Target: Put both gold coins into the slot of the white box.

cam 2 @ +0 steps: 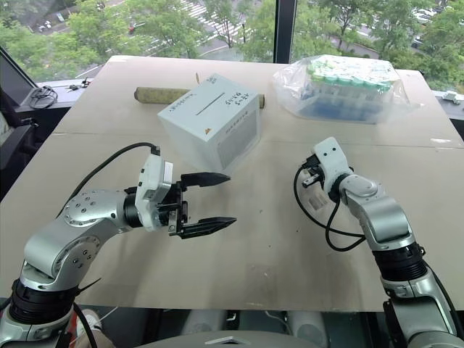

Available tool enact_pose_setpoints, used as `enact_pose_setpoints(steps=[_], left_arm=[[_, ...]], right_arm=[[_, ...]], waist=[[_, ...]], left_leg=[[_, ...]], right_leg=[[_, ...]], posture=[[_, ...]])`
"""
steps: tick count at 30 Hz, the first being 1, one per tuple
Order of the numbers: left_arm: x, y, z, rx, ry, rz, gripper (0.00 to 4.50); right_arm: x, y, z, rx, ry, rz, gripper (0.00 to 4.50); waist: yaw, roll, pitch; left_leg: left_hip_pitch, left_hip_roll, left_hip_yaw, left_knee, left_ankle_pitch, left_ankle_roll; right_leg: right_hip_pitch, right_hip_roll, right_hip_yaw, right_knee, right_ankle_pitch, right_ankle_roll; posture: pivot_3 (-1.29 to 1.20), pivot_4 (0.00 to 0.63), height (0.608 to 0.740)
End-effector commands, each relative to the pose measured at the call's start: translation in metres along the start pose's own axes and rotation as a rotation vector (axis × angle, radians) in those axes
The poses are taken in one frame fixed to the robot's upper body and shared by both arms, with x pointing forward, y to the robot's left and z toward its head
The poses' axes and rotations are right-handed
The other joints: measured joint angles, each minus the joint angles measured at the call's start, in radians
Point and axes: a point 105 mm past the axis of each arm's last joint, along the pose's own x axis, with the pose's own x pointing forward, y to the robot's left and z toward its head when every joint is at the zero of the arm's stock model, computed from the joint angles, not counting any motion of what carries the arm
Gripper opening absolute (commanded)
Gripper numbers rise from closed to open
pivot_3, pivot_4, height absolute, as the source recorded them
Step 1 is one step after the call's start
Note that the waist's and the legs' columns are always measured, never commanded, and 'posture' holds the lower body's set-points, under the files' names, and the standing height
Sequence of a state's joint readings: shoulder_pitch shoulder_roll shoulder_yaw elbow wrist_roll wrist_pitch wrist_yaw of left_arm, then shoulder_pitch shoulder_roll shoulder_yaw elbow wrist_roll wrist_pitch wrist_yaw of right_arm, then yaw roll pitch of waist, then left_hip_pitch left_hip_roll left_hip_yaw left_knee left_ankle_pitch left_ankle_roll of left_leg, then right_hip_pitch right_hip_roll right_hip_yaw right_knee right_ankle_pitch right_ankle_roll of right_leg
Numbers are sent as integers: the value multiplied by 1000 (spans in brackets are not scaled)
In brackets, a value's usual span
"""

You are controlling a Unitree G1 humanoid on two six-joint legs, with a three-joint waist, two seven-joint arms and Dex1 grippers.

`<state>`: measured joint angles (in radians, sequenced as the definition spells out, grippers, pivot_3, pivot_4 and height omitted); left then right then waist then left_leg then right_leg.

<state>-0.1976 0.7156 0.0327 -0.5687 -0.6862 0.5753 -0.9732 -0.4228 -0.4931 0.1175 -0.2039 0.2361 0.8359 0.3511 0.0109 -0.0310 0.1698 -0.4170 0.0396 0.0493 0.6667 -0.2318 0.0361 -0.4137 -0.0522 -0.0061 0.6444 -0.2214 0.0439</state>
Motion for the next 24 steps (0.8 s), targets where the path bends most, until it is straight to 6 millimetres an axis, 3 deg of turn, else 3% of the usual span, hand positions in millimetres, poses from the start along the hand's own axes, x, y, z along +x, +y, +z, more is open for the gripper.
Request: enact_pose_setpoints(steps=[1, 8, 14, 22, 24], left_arm=[[-1, -1, 7, 52, -8, 1, 4500], [3, 4, 10, 23, -33, 11, 4500], [7, 13, 24, -74, -82, 20, 4500], [14, 17, 44, -160, -132, -98, 4500], [15, 16, 47, -174, -142, -128, 3636]], right_arm=[[-3, -5, 17, -19, -59, -13, 26], [-10, -9, 24, -17, -94, -13, 26], [-32, -12, 44, 69, -216, 45, 26], [-109, 34, 83, 162, -465, 462, 26], [-120, 44, 86, 158, -469, 523, 0]], waist=[[0, 0, 0], [1, 0, 0], [1, 0, 0], [0, 1, 1], [-1, 1, 1]], left_leg=[[0, 0, 0, 0, 0, 0], [0, 0, 0, 0, 0, 0], [0, 0, 0, 0, 0, 0], [-1, 0, -2, -2, 0, 0], [-1, 0, -1, -1, 0, 0]], right_leg=[[0, 0, 0, 0, 0, 0], [0, 0, 0, 0, 0, 0], [0, 0, 0, 0, 0, 0], [0, 0, -2, -1, 1, 2], [0, 0, -2, -1, 1, 2]], posture=[[0, 150, 740], [0, 150, 740], [0, 150, 740], [0, 150, 740], [0, 150, 740]])
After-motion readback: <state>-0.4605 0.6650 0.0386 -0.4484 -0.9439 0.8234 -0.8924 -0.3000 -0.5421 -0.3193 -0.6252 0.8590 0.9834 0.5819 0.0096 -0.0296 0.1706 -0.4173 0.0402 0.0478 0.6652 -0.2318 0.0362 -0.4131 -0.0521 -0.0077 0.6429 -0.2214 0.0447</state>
